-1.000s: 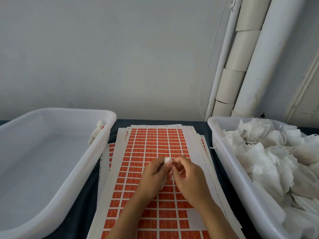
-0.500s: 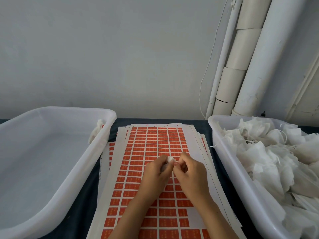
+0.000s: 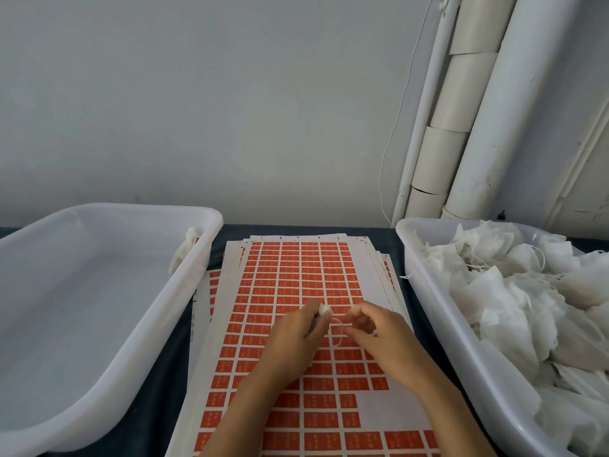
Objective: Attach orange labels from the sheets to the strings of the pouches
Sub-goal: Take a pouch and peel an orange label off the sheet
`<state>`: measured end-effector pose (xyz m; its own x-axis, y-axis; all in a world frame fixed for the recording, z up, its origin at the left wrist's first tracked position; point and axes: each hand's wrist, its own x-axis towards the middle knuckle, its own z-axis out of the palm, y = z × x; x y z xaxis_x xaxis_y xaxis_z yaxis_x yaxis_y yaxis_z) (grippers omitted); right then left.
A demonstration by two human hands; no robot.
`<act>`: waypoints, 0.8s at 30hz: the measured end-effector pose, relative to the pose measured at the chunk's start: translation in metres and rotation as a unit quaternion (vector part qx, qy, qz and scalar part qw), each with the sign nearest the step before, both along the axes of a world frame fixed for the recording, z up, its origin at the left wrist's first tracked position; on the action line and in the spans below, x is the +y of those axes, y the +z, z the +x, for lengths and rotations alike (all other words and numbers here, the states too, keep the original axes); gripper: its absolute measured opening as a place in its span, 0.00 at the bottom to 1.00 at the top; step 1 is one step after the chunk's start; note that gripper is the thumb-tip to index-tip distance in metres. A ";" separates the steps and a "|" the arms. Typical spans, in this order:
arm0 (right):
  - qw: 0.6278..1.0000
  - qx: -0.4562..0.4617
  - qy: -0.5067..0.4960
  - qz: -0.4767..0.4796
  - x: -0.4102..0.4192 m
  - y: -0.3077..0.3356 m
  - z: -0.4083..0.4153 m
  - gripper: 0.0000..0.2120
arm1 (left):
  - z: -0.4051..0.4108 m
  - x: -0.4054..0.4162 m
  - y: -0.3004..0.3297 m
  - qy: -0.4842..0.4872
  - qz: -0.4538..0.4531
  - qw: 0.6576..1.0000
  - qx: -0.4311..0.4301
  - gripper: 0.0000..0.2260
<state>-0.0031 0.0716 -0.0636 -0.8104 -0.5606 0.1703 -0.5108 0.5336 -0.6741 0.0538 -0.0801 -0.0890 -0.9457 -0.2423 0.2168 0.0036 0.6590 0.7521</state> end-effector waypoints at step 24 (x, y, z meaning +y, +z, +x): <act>0.965 0.124 0.138 0.187 0.067 -0.002 0.029 0.17 | 0.004 0.003 0.003 -0.032 -0.022 0.997 -0.060 0.12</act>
<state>0.0260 0.1384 -0.0655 -0.5817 -0.8092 0.0826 -0.7889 0.5364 -0.3000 0.0577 -0.0767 -0.0861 -0.9786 -0.1734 0.1110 -0.0411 0.6928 0.7200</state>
